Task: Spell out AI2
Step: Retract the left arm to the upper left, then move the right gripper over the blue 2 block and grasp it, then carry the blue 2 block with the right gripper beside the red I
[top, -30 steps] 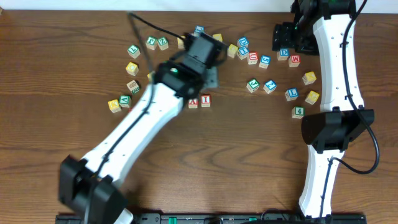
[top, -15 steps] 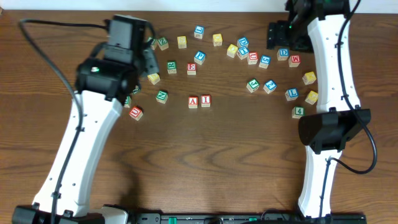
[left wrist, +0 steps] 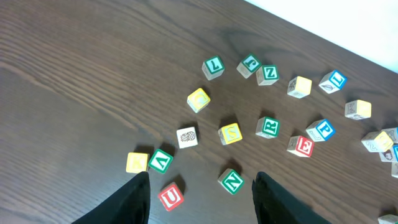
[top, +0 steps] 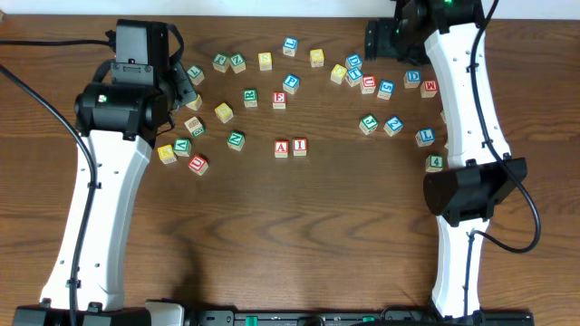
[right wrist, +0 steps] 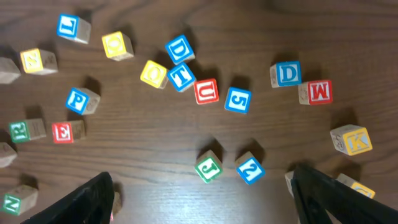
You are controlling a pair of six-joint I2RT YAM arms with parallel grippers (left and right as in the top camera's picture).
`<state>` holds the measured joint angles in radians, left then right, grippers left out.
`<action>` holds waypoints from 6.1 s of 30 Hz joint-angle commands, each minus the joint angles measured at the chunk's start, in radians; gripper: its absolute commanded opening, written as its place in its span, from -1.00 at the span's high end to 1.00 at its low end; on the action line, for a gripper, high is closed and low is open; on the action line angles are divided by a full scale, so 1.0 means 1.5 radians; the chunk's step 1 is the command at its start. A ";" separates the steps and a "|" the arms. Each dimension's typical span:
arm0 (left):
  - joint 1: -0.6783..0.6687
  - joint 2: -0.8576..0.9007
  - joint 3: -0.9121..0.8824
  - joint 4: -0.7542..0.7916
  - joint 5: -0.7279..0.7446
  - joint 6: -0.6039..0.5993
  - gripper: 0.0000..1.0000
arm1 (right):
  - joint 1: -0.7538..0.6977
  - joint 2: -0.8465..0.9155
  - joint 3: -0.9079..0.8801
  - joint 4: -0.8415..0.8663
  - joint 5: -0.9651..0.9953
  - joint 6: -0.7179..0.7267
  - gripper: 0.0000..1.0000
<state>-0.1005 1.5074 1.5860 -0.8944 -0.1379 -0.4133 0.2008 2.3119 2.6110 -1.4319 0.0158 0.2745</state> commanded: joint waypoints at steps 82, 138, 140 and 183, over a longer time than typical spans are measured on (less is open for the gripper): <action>0.003 0.029 -0.008 -0.012 -0.003 0.011 -0.05 | -0.047 -0.010 -0.464 0.175 0.025 0.225 0.31; 0.003 0.043 -0.008 -0.014 -0.003 0.011 -0.04 | -0.064 -0.011 -0.464 0.193 -0.017 -0.014 -0.02; 0.003 0.043 -0.008 -0.013 -0.003 0.011 -0.04 | -0.064 -0.011 -0.476 0.206 -0.017 -0.014 0.13; 0.003 0.043 -0.008 -0.011 -0.003 0.011 -0.04 | 0.022 -0.011 -0.277 0.038 -0.100 -0.059 0.57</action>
<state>-0.1005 1.5635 1.5852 -0.9100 -0.1371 -0.4133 0.1722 2.3119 2.1998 -1.3712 -0.0940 0.1997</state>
